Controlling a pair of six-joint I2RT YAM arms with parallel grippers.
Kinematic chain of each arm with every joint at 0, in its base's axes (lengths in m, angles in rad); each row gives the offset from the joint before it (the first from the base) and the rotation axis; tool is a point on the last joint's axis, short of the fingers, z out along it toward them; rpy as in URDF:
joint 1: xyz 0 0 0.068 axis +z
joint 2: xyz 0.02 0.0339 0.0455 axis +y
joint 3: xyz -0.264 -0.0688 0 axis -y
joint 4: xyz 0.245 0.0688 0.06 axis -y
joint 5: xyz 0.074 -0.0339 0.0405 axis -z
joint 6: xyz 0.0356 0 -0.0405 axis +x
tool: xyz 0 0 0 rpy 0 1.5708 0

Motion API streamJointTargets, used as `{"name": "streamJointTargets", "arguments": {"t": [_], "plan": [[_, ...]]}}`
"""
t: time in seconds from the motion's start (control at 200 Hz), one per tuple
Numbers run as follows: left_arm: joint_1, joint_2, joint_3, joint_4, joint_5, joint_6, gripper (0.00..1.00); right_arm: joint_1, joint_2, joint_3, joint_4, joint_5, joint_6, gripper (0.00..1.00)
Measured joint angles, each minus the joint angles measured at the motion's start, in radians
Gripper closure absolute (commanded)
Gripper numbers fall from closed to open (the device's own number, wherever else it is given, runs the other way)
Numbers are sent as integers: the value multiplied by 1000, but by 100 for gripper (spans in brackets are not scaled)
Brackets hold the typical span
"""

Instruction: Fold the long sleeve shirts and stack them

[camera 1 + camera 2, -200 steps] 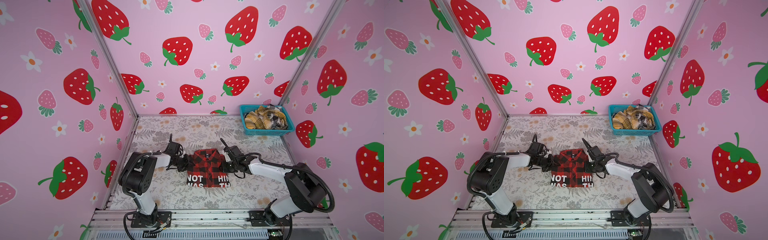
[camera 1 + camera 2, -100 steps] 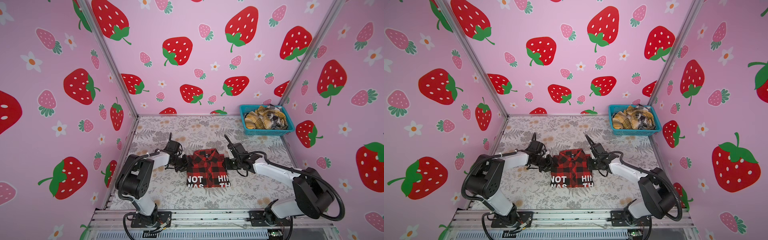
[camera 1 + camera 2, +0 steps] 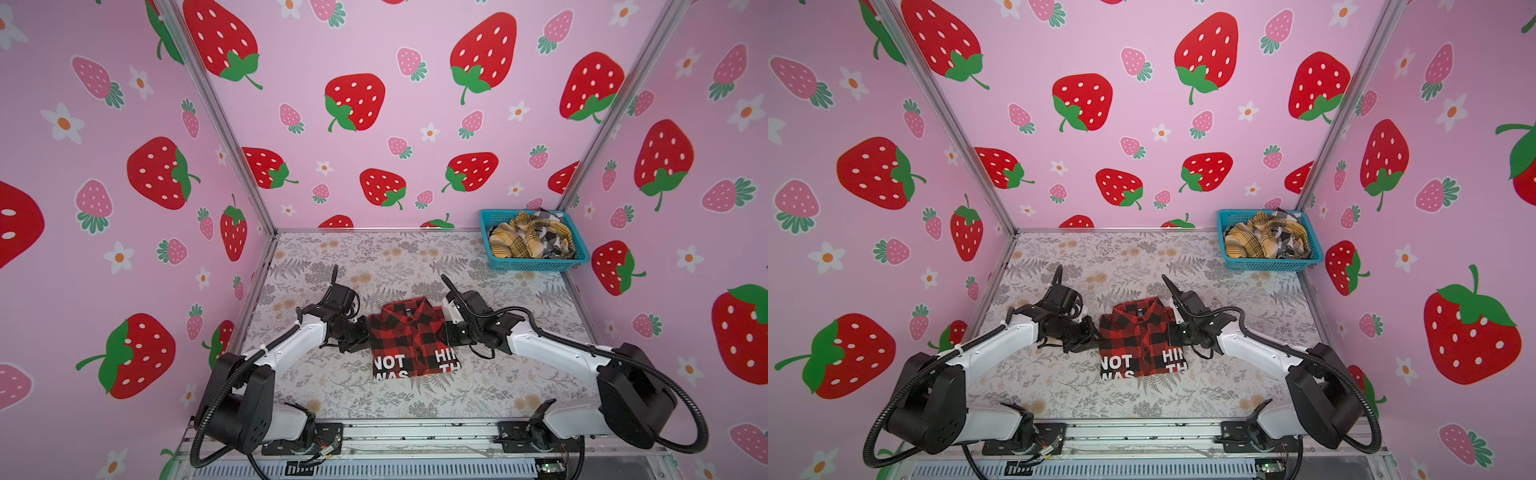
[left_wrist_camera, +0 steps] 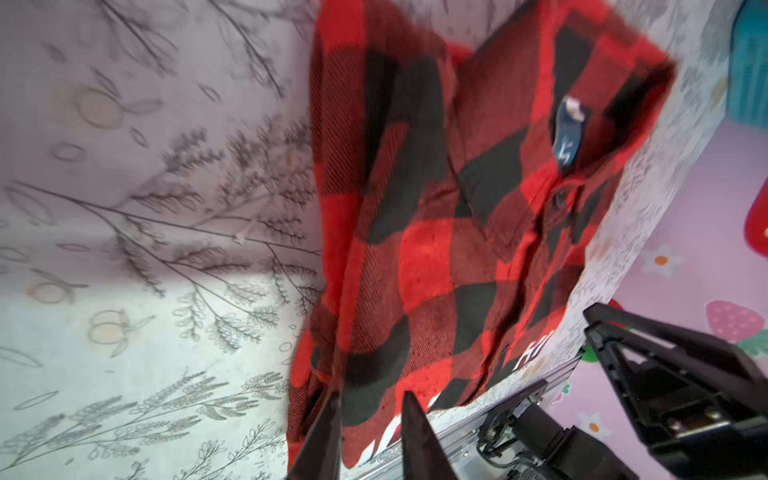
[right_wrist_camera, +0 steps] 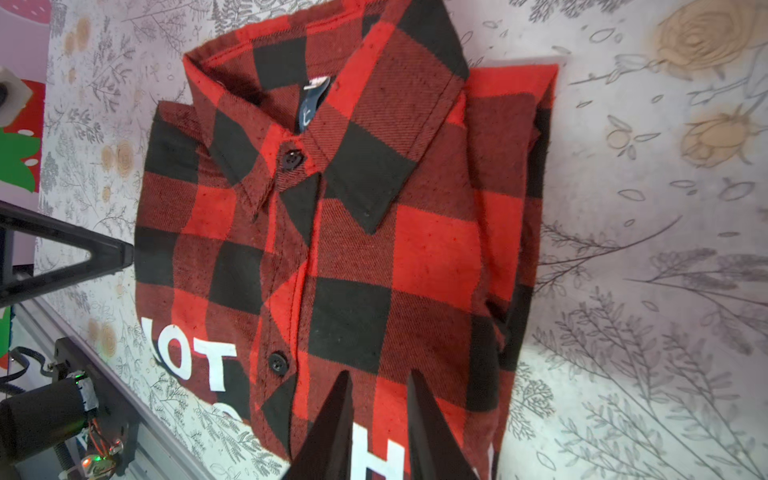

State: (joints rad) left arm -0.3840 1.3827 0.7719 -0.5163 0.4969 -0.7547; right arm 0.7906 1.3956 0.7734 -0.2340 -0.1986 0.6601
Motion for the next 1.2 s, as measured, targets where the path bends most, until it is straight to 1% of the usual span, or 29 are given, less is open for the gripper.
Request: {"name": "streamJointTargets", "arguments": {"t": [0.08, 0.205, 0.27, 0.285, 0.315, 0.44, 0.51, 0.525, 0.64, 0.72, 0.76, 0.82, 0.915, 0.97, 1.03, 1.2], "plan": [[-49, 26, -5, 21, 17, -26, 91, 3, 16, -3, 11, -2, 6, 76], [-102, 76, -6, 58, 28, -53, 93, 4, 45, -22, 27, -1, 21, 78], [-106, 93, -8, 71, 27, -56, 93, 4, 51, -40, 33, -1, 27, 78], [-105, 98, -8, 74, 27, -55, 97, 4, 52, -44, 34, -1, 27, 78], [-102, 109, -8, 79, 27, -55, 99, 4, 54, -51, 35, -1, 30, 78], [-79, 201, -9, 126, 37, -53, 98, 4, 65, -56, 41, -2, 38, 78], [-71, 229, 0, 137, 66, -53, 96, 6, 69, -56, 43, -3, 39, 78], [-70, 229, 3, 138, 67, -53, 90, 7, 69, -56, 43, -2, 39, 78], [-70, 214, 33, 116, 53, -37, 70, 9, 69, -56, 37, 0, 39, 78], [-65, 161, 71, 61, 21, -4, 62, 10, 65, -54, 30, 4, 38, 78], [-52, 121, 92, 35, 5, 17, 59, 10, 61, -53, 25, 6, 38, 78], [-11, 64, 113, 13, 0, 37, 59, 11, 60, -42, 10, 9, 37, 78], [104, 10, 119, 1, 9, 68, 55, 12, 60, -18, -8, 17, 31, 78], [169, 16, 114, 3, 26, 77, 54, 12, 60, -3, -14, 21, 27, 78], [210, 43, 97, 18, 51, 79, 52, 12, 60, 11, -15, 24, 26, 78], [222, 148, 4, 116, 143, 52, 47, 12, 60, 24, -15, 27, 23, 78]]}}
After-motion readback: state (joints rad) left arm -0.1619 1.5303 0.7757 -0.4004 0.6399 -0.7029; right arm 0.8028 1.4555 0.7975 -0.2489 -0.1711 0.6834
